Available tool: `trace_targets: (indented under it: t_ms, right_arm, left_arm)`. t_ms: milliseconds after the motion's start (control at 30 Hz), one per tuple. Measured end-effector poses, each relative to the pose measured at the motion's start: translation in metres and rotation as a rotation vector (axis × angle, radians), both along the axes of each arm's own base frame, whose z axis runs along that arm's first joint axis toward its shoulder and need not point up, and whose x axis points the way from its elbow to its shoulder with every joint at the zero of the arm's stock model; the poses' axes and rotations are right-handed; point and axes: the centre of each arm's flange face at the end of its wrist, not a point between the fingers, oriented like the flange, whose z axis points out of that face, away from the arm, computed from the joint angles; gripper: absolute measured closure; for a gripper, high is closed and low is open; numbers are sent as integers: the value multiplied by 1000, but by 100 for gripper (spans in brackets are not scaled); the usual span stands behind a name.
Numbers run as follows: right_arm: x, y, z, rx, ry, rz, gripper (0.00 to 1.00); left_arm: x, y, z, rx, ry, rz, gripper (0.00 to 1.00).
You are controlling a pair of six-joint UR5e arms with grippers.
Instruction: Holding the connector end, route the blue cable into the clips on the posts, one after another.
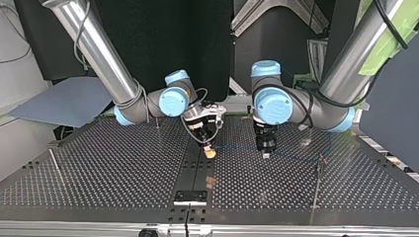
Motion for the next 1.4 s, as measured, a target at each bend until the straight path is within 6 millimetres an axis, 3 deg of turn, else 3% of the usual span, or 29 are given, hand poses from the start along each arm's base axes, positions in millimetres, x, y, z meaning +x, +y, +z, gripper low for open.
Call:
trace_targets:
  t_ms: [433, 767, 967, 1233, 1400]
  right_arm:
    - [-13, 10, -44, 18, 56, -5, 100]
    - [-28, 19, -81, 35, 93, -22, 100]
    - [-42, 21, -102, 41, 109, -41, 100]
    - [-56, 29, -131, 46, 109, -56, 100]
    - [-67, 36, -148, 55, 101, -67, 100]
  left_arm:
    - [-10, -17, -41, 3, 12, -22, 95]
    - [-16, -38, -105, 31, 79, -33, 95]
    - [-23, -39, -141, 37, 108, -26, 95]
    - [-25, -45, -152, 30, 68, -36, 95]
    - [-27, -57, -173, 42, 77, -58, 92]
